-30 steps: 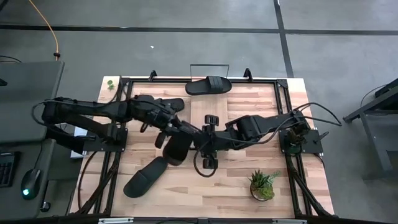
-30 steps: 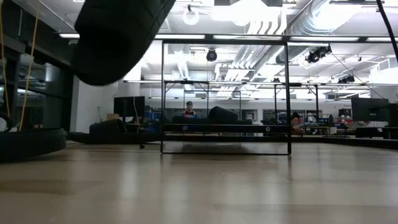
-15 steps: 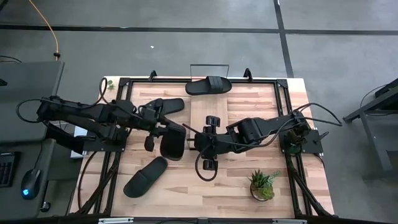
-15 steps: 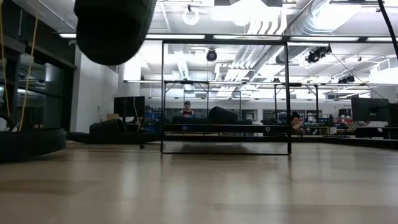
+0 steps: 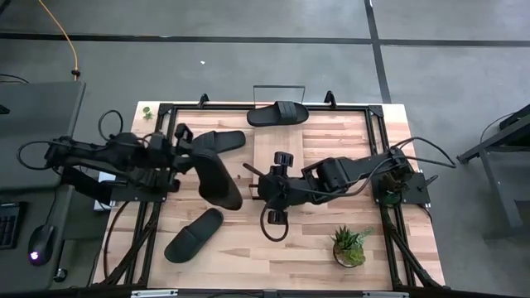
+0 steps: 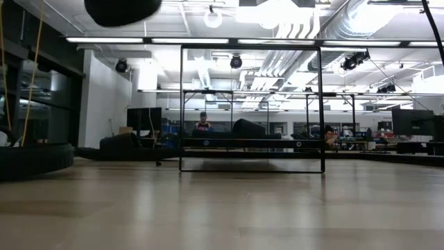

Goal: Pick and place slides into the shelf
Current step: Put the black slide on the shelf

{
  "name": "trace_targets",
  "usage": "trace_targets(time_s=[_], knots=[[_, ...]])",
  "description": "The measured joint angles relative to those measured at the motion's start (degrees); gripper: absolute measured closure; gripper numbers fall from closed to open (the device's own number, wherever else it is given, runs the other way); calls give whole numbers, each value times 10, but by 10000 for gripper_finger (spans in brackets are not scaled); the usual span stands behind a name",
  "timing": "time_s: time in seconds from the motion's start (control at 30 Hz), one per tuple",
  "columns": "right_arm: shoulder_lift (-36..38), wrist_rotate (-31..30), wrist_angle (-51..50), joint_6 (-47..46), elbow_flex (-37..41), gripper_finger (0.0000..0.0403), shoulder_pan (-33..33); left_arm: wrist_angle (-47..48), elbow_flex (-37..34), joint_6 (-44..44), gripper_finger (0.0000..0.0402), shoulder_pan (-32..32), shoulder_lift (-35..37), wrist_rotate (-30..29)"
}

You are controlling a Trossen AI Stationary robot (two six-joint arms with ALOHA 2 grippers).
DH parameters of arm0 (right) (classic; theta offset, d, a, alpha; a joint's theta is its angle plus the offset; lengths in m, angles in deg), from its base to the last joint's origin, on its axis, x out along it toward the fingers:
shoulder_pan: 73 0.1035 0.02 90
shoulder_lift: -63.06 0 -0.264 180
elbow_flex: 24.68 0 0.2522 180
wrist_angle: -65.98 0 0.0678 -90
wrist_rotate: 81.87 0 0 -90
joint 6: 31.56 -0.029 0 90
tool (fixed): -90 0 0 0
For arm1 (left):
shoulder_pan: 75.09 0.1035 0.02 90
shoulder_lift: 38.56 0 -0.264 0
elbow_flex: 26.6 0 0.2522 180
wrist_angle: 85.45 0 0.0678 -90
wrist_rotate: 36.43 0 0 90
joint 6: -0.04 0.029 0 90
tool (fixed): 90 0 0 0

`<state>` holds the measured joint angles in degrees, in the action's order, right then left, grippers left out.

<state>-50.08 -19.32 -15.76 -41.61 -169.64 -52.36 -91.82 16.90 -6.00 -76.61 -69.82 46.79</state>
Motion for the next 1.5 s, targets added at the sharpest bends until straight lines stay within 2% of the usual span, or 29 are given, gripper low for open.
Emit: trace_targets(time_s=[0.1,0.23,0.4,0.57,0.8,1.03,1.13,1.3,1.4,1.5], knots=[[0,-37,29,23,0,208,11,-18,-25,-2,323,0,43,-9],[0,-65,81,61,0,208,25,-25,-43,-2,337,0,83,-9],[0,-70,102,86,0,218,31,-24,-51,2,335,0,97,-14],[0,-70,75,86,0,239,31,-24,-51,2,316,0,98,-19],[10,-71,15,58,1,267,30,-23,-51,8,338,0,98,-14],[32,-98,-28,23,1,270,40,-23,-51,8,315,0,98,-14],[48,-122,-30,15,9,270,49,-23,-51,8,318,0,98,-14],[107,-149,-15,-10,84,270,65,-23,-51,8,334,0,98,-14],[169,-157,62,-14,184,270,75,-23,-51,8,331,0,98,-14],[239,-153,192,13,316,269,80,-24,-51,8,320,0,98,-14]])
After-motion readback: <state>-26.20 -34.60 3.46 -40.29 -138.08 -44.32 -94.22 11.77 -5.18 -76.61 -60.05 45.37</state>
